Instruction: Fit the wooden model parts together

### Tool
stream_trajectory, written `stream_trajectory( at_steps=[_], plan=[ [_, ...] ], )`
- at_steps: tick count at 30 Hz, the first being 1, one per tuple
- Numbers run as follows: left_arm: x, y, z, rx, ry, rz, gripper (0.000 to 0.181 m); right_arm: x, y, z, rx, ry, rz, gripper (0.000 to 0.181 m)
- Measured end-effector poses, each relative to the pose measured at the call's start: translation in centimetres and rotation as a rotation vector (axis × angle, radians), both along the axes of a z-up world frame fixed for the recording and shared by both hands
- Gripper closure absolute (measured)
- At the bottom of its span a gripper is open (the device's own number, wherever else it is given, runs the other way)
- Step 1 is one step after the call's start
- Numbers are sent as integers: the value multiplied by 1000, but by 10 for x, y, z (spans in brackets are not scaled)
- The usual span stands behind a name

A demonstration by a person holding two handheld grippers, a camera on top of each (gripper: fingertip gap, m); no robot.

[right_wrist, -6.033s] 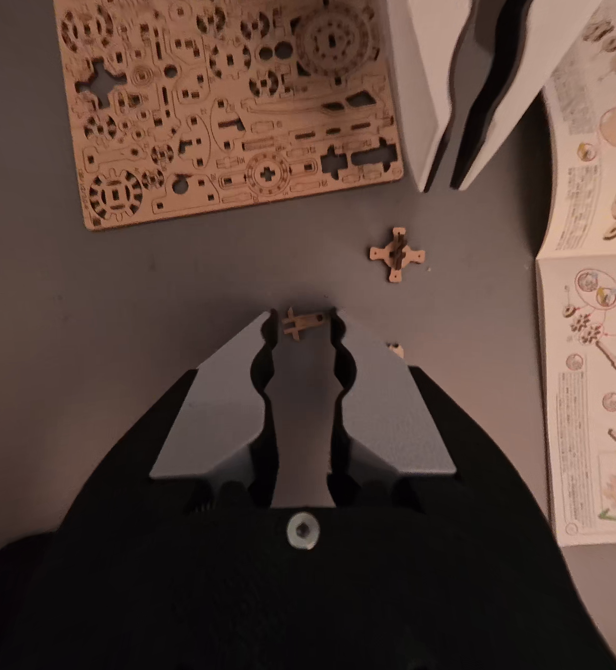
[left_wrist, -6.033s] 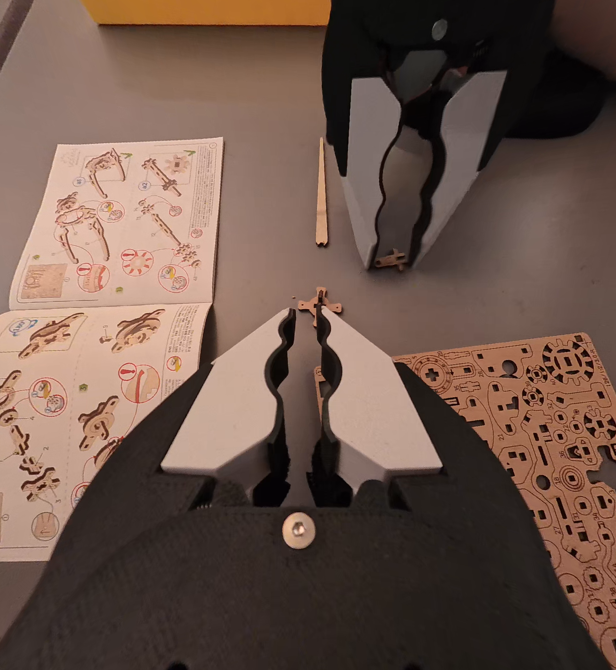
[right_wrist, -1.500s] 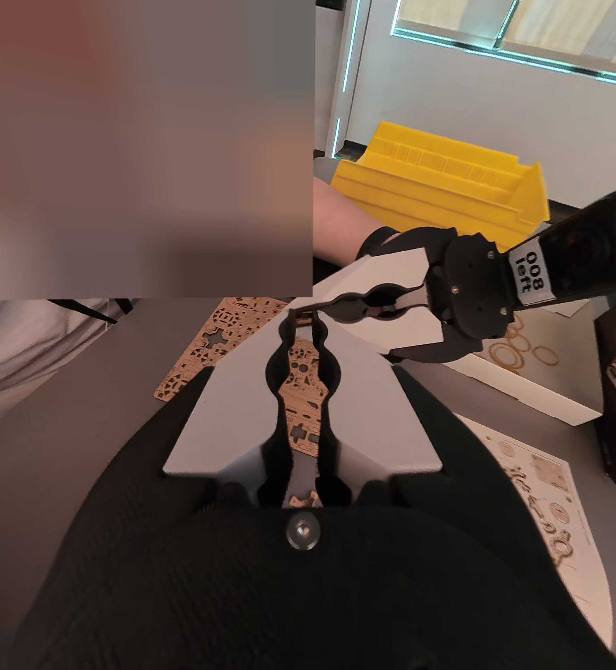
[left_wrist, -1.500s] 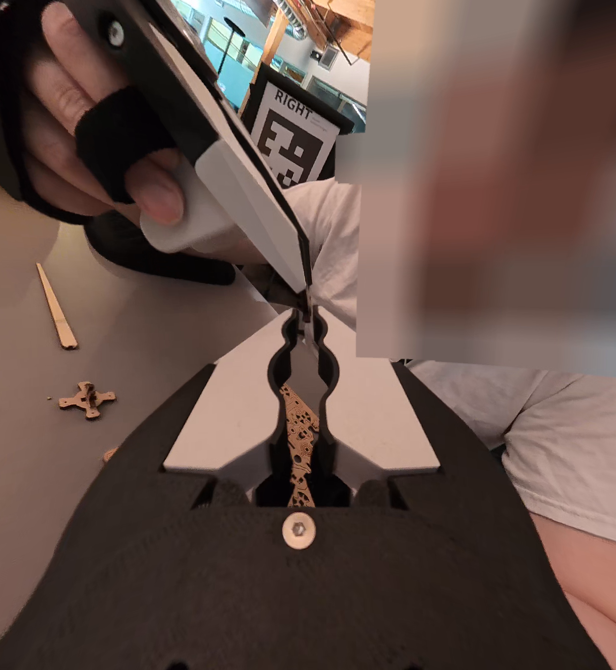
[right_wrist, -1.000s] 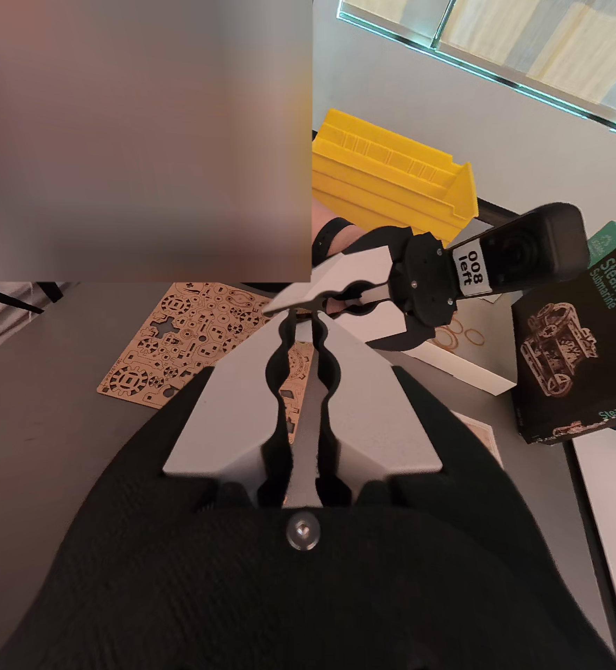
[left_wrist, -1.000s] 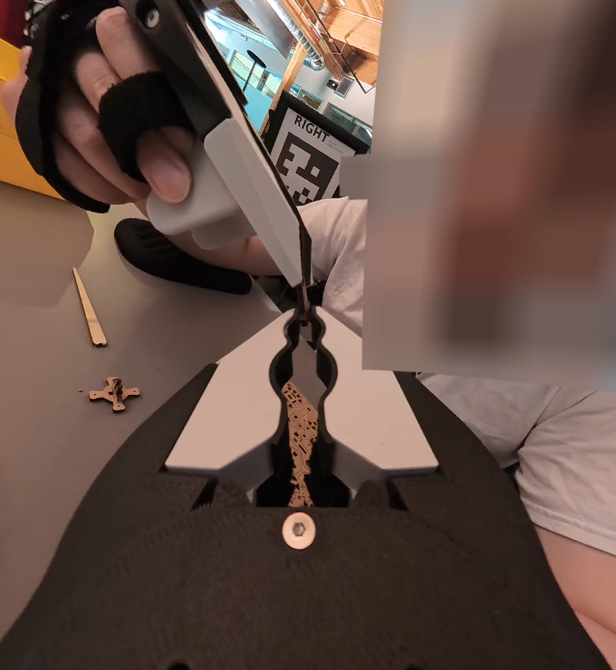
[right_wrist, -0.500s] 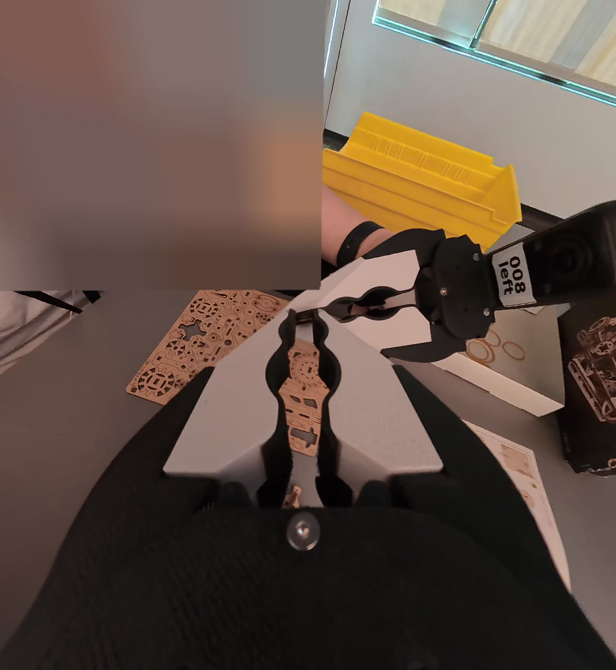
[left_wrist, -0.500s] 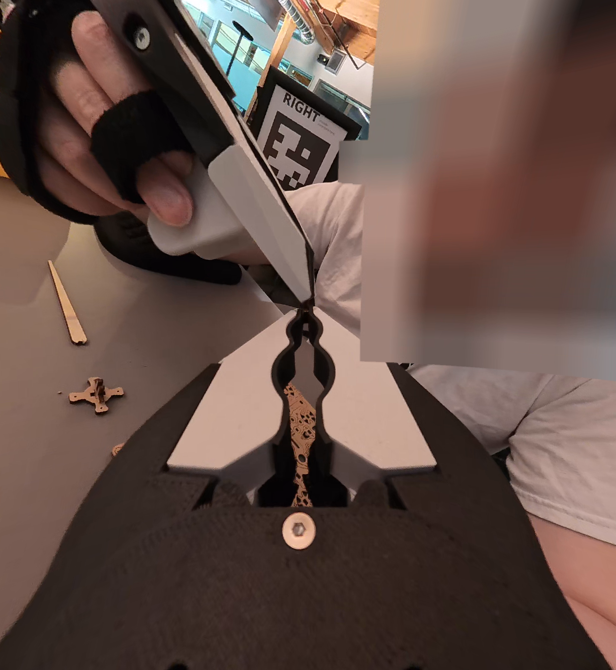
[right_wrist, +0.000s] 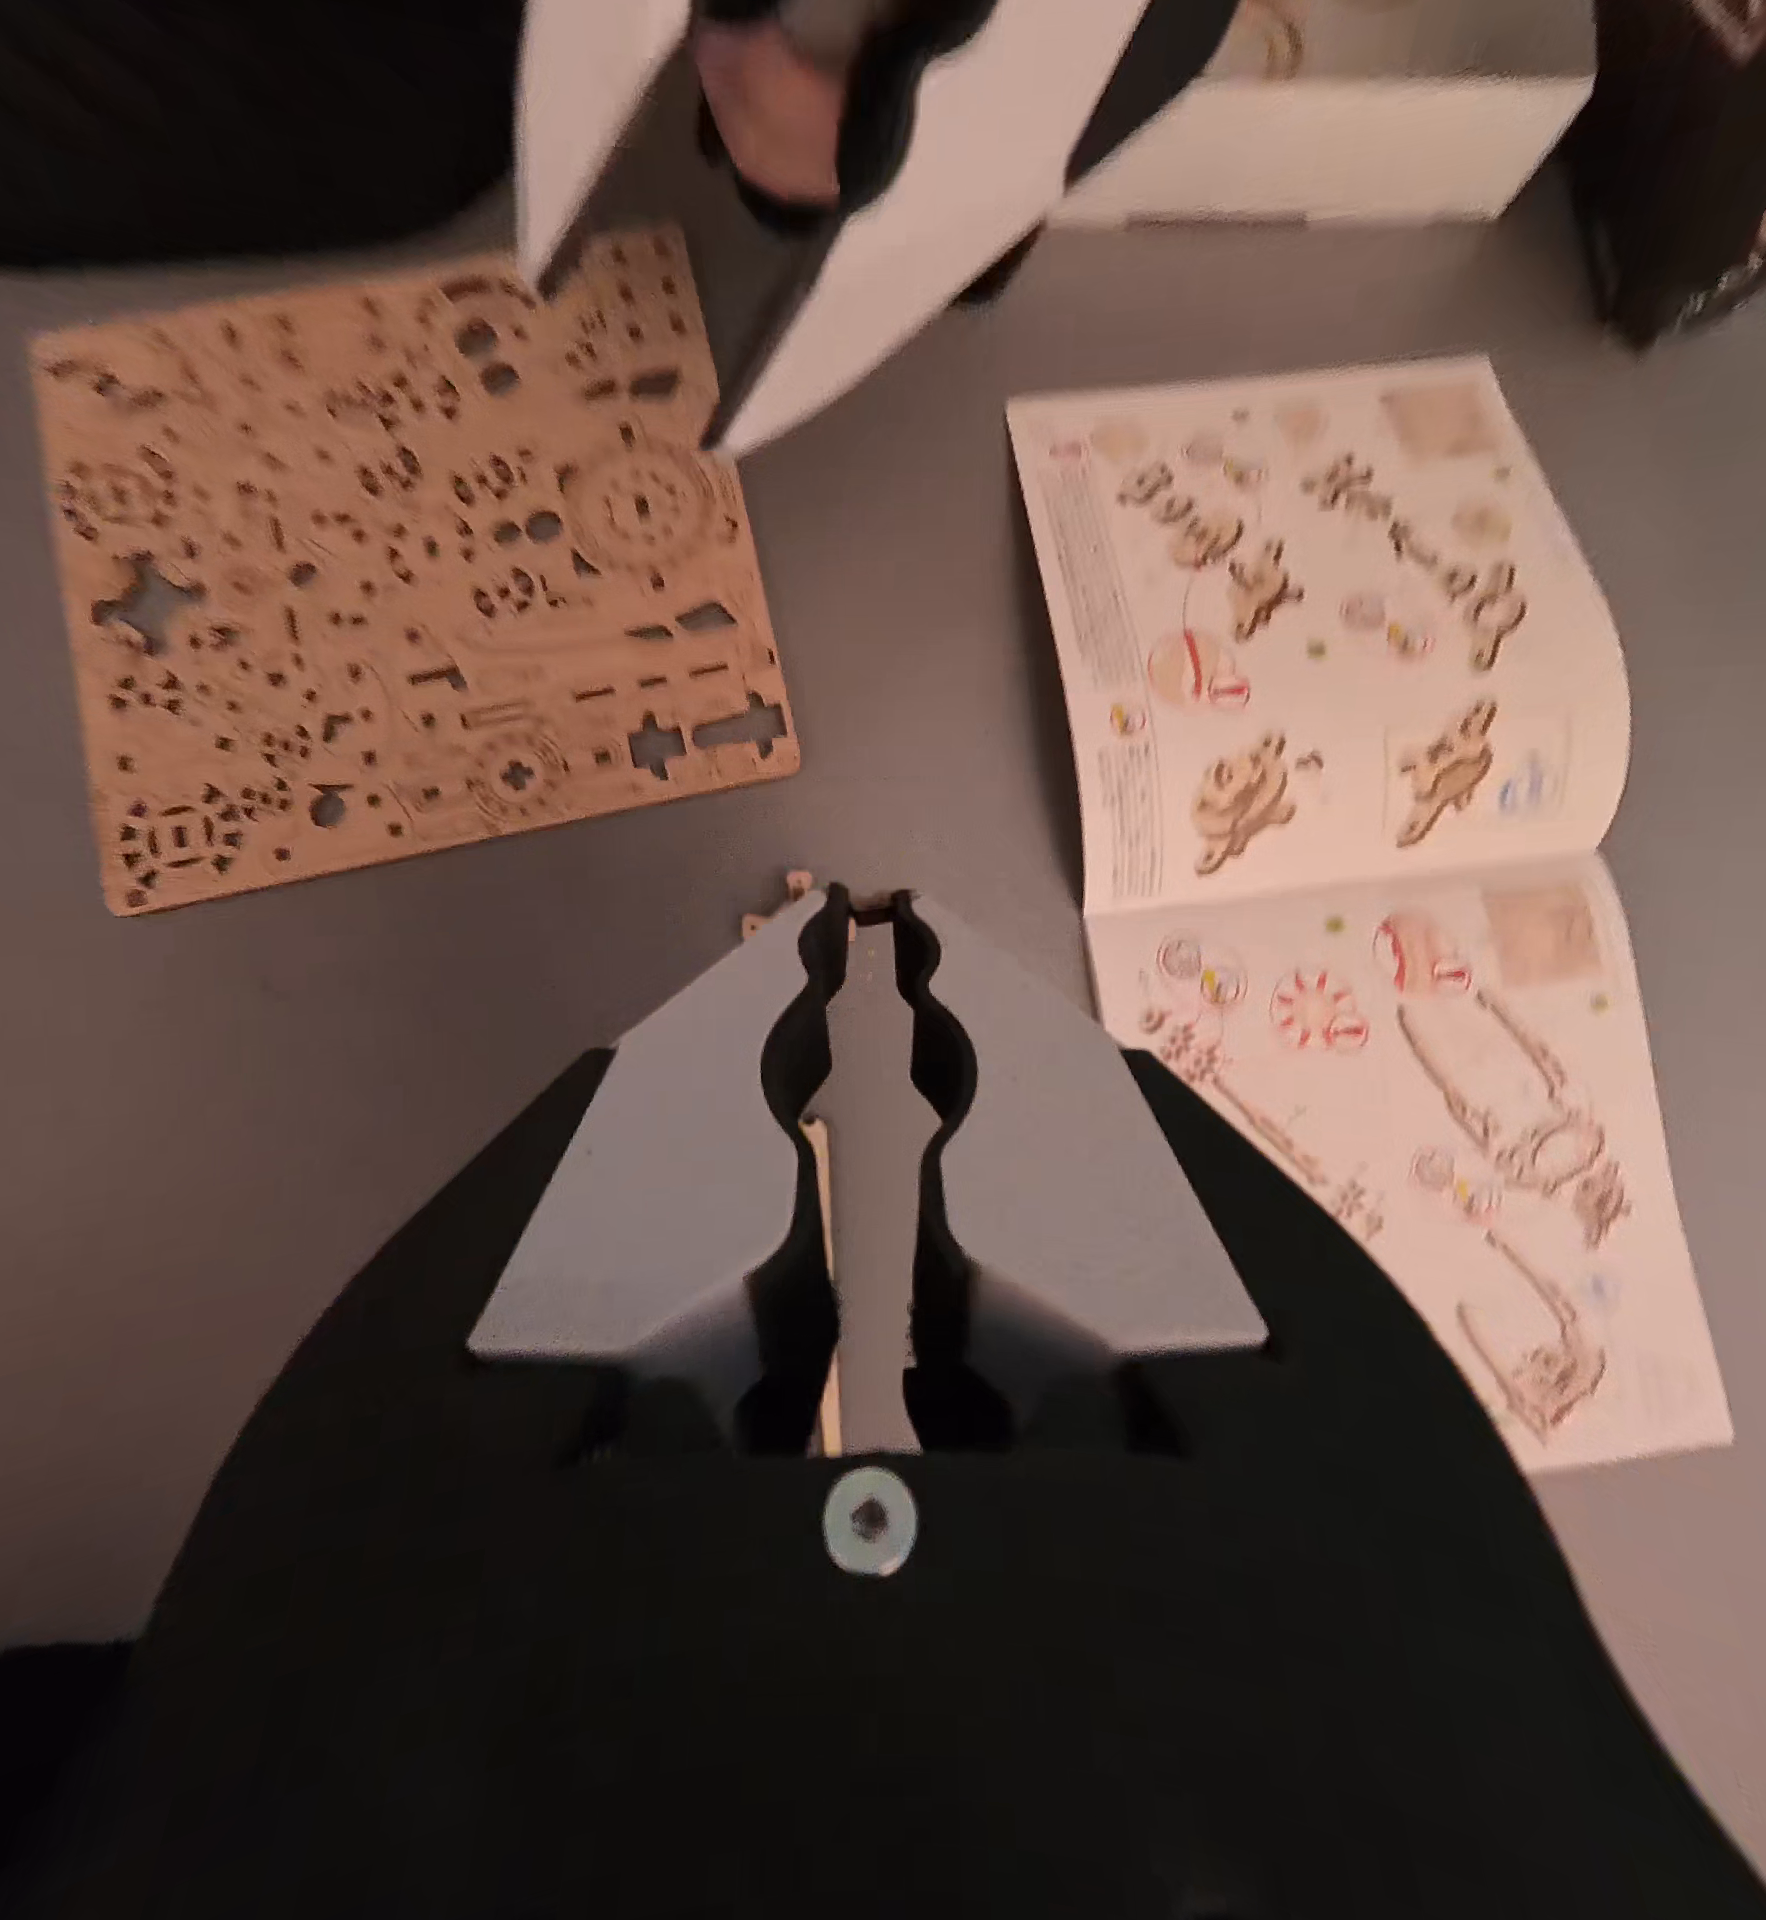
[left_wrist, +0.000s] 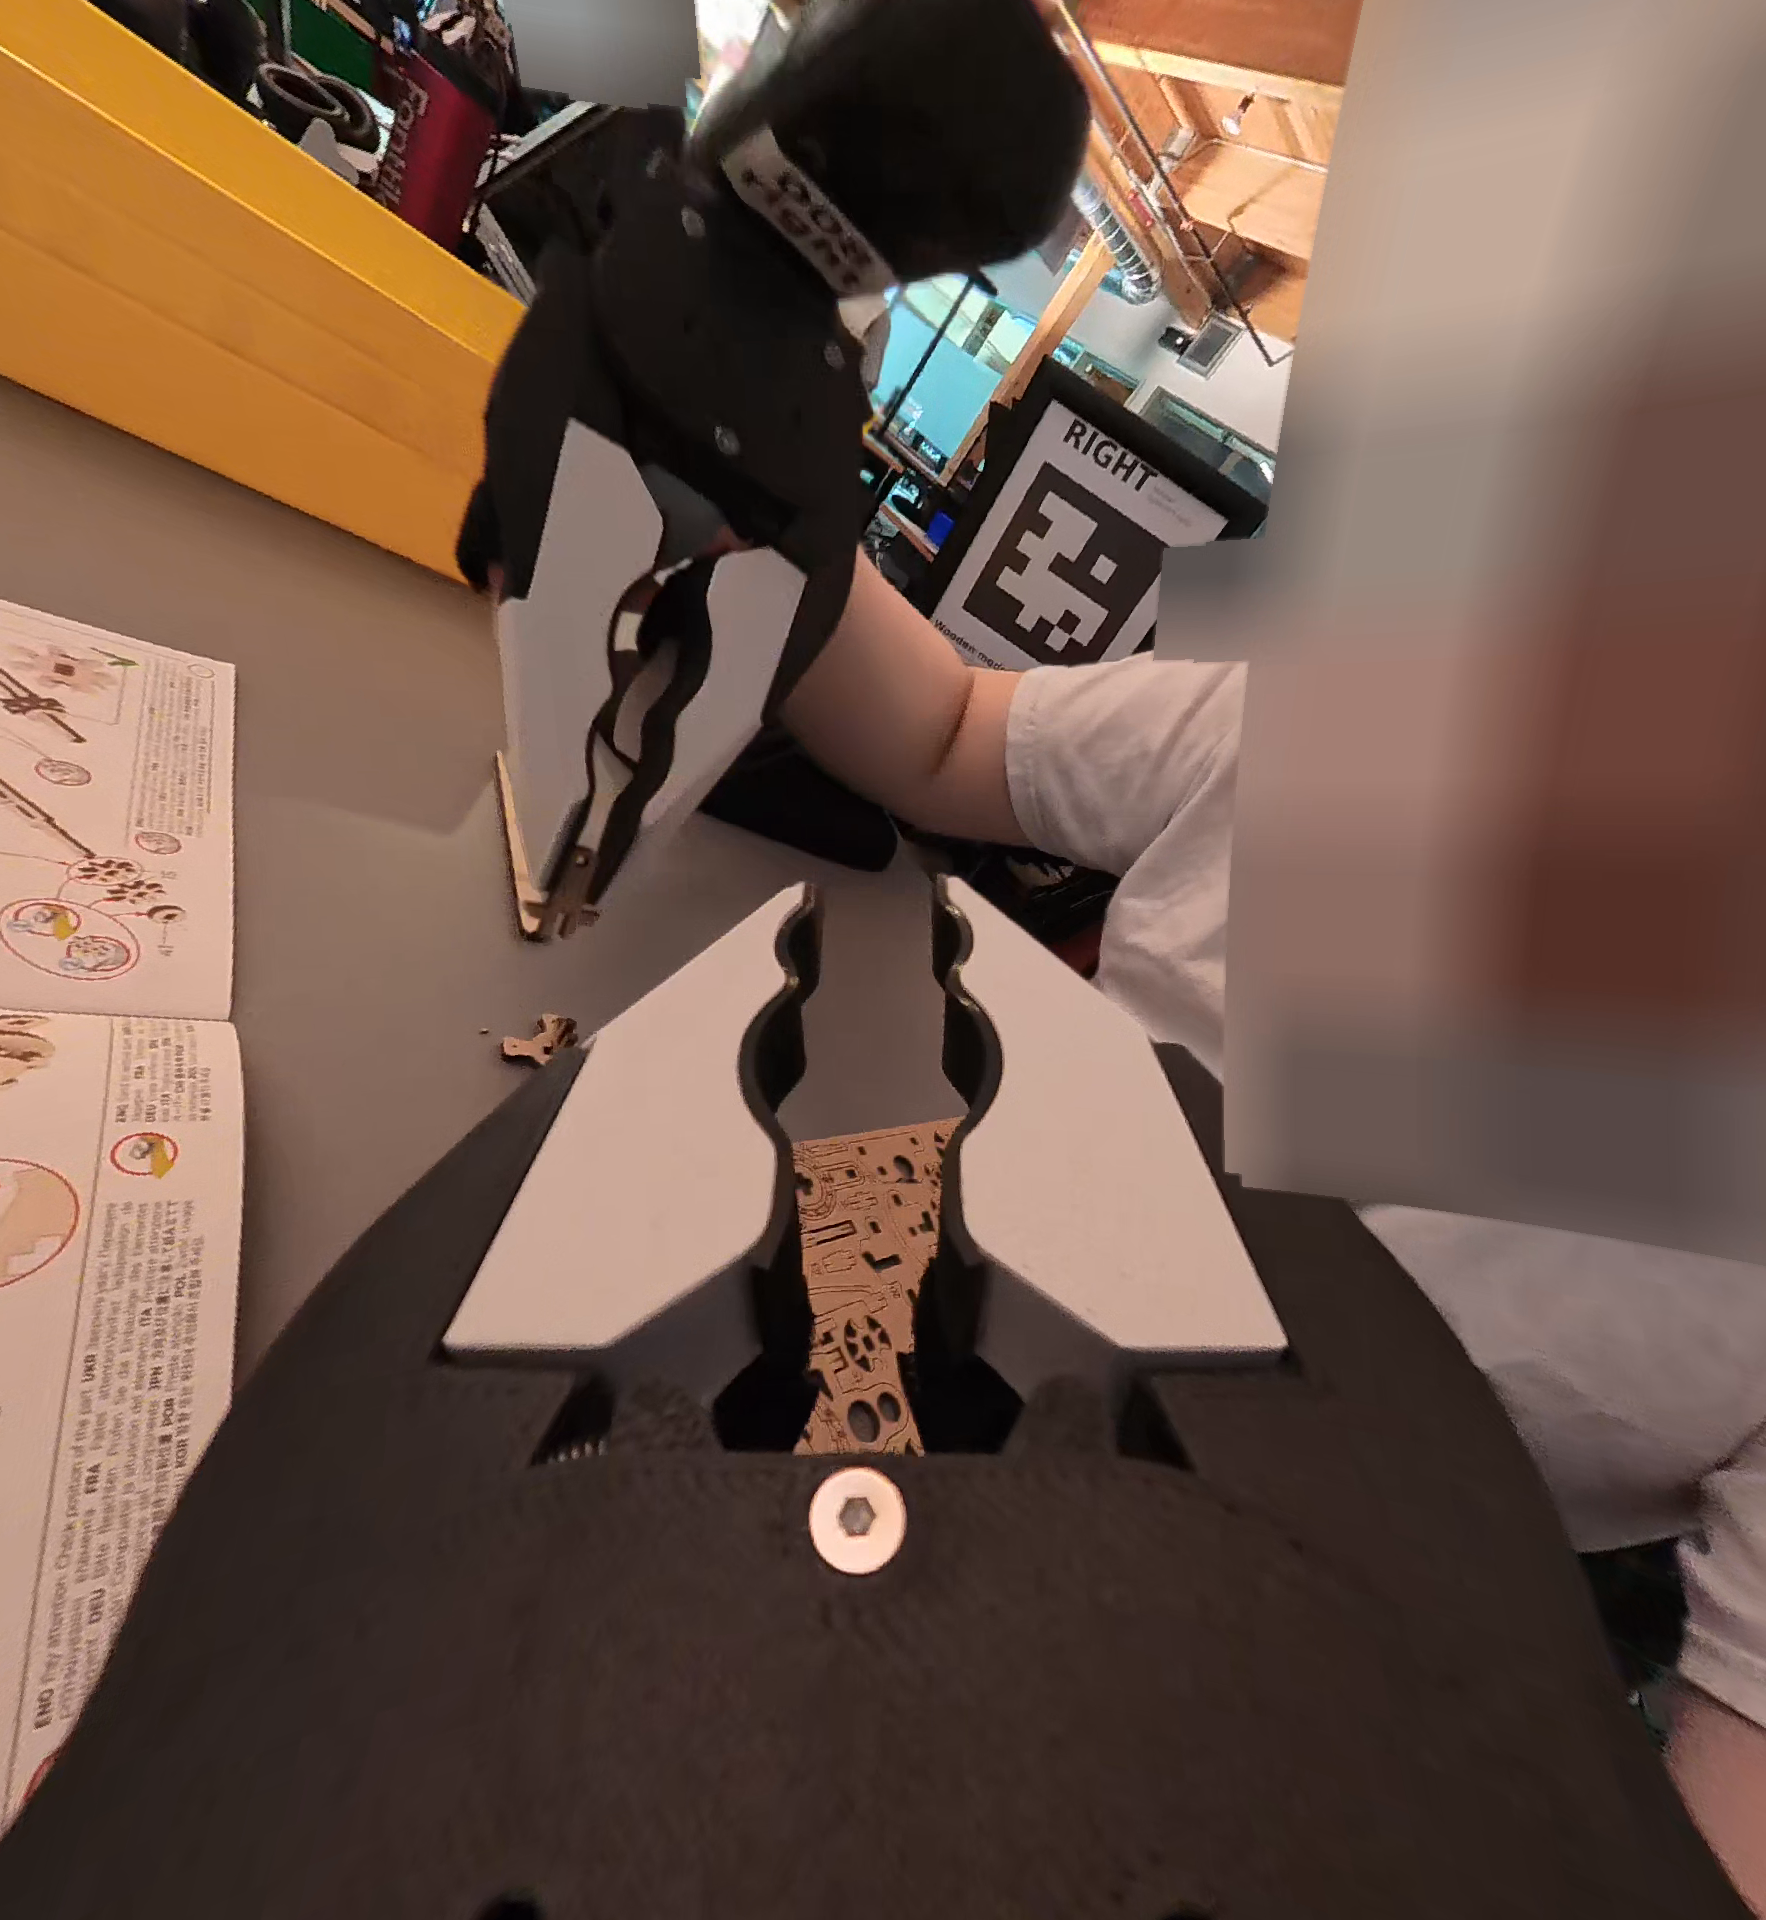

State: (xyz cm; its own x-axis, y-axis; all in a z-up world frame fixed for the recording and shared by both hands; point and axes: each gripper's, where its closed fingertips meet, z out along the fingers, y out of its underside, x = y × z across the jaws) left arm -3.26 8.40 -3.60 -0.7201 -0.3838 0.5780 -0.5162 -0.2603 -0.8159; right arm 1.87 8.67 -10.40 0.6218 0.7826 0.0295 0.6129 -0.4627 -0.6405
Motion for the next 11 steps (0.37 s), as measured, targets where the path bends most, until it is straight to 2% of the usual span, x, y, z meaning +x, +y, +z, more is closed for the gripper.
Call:
stream_trajectory(
  at_steps=[11],
  plan=[
    [1, 0, 0, 8, -5, 9, 164, -12, -12, -28, -72, -131, -33, 175]
  ],
)
